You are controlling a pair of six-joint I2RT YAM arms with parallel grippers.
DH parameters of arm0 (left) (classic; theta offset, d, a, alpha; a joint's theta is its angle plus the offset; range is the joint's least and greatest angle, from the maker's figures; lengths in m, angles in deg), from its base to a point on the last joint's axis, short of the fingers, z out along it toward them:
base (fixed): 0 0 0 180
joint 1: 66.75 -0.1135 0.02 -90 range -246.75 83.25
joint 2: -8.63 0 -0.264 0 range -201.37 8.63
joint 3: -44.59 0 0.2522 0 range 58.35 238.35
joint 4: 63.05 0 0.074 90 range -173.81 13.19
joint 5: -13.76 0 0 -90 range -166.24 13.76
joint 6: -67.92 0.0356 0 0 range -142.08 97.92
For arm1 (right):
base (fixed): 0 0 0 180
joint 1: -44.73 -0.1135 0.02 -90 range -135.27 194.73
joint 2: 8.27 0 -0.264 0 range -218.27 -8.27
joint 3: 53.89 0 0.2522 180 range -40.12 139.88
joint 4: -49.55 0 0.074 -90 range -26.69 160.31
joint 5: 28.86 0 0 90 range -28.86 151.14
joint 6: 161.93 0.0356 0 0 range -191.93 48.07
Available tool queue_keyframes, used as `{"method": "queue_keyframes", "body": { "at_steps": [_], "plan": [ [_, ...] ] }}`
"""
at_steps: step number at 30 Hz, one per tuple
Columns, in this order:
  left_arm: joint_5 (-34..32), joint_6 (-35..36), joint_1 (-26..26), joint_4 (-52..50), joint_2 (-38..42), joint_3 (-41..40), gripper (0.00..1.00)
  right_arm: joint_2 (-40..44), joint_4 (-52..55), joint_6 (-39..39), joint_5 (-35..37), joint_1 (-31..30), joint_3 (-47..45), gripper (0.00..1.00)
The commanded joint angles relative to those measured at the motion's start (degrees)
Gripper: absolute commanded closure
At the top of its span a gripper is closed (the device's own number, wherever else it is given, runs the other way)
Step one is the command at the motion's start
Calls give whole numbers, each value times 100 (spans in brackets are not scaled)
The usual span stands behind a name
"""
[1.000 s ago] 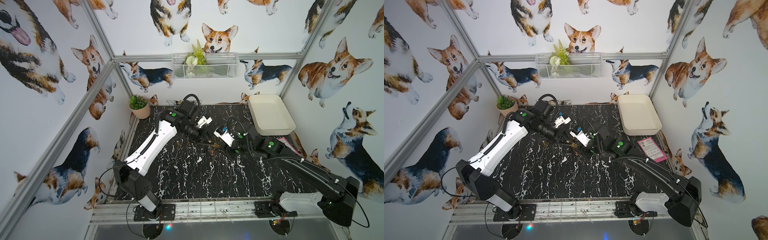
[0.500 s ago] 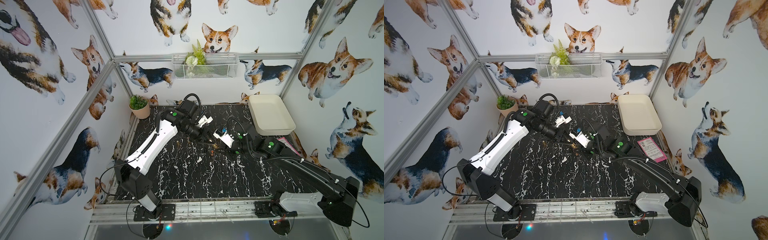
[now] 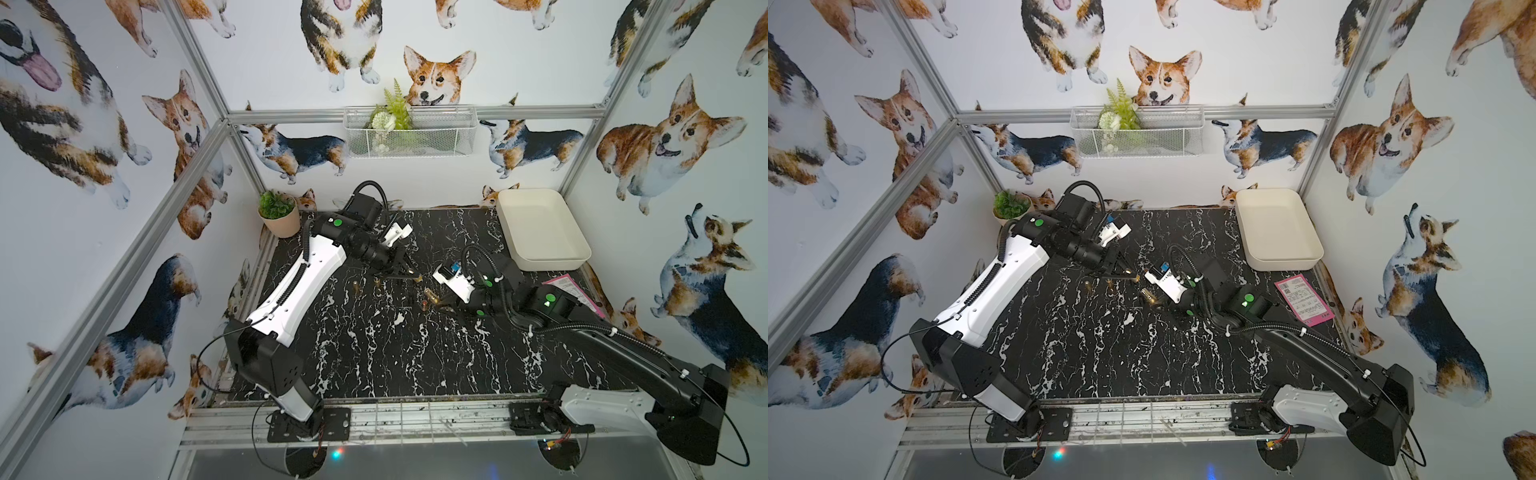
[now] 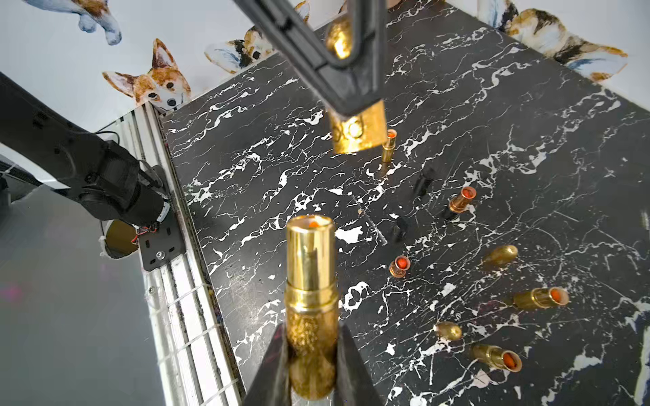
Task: Open the lipstick cap
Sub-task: Open the cover of the lipstick, then place the cover at the center of the board.
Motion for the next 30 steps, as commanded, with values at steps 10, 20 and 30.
{"method": "queue_keyframes", "body": {
  "at_steps": [10, 20, 30],
  "plan": [
    [-3646, -306, -114, 733, 325, -1789, 100, 338, -417, 329, 652, -17, -77, 98],
    [-4518, -872, -13, 2135, 68, -3246, 100, 254, -595, 351, 750, -16, -30, 96],
    [-5086, -846, -13, 2334, -645, -3365, 100, 268, -637, 370, 810, -19, -127, 96]
  ]
}}
